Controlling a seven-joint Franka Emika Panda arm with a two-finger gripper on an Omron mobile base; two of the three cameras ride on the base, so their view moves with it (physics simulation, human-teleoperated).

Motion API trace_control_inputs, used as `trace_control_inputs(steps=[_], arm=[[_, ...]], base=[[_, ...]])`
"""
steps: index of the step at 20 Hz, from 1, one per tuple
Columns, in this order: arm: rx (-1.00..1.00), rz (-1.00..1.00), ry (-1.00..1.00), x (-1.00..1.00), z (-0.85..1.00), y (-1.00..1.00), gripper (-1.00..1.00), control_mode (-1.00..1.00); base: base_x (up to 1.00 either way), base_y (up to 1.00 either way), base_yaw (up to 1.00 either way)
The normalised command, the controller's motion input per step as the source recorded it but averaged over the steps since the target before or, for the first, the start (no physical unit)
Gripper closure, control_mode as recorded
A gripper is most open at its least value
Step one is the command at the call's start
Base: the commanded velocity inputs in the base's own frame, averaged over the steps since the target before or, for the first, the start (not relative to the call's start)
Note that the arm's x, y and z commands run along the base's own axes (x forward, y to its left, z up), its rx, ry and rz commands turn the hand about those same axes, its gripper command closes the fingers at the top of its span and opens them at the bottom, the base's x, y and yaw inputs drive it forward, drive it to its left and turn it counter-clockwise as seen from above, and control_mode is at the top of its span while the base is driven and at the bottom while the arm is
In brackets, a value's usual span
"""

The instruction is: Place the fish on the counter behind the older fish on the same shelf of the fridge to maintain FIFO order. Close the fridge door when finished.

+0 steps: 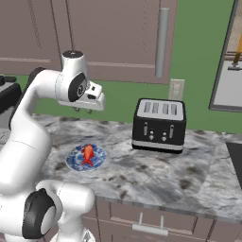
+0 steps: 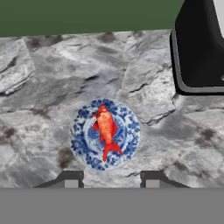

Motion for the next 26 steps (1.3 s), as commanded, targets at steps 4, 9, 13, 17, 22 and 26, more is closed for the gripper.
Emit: trace_control_inputs(steps=[4,9,13,17,22,26], arm=[[-0.05,0.0,0.03,-0.08,-0.27,0.14,-1.0,-1.0],[-0.15,0.0,0.1,-0.04,-0.92,0.4,-1.0,-1.0],[-0.14,0.0,0.16,0.11,-1.0,0.49,-1.0,-1.0],[-0.02,0.0,0.15,0.14,-0.85,0.22,-1.0,-1.0],[0.0,0.01,0.04,0.01,-0.49,-0.04,-1.0,-1.0],[0.0,0.02,0.08,0.23,-0.51,-0.11,-1.0,-1.0]], base=[[0.0,0.0,0.0],[0.0,0.0,0.0],[0.0,0.0,0.0],[0.0,0.0,0.0],[0.0,0.0,0.0],[0.0,0.0,0.0]])
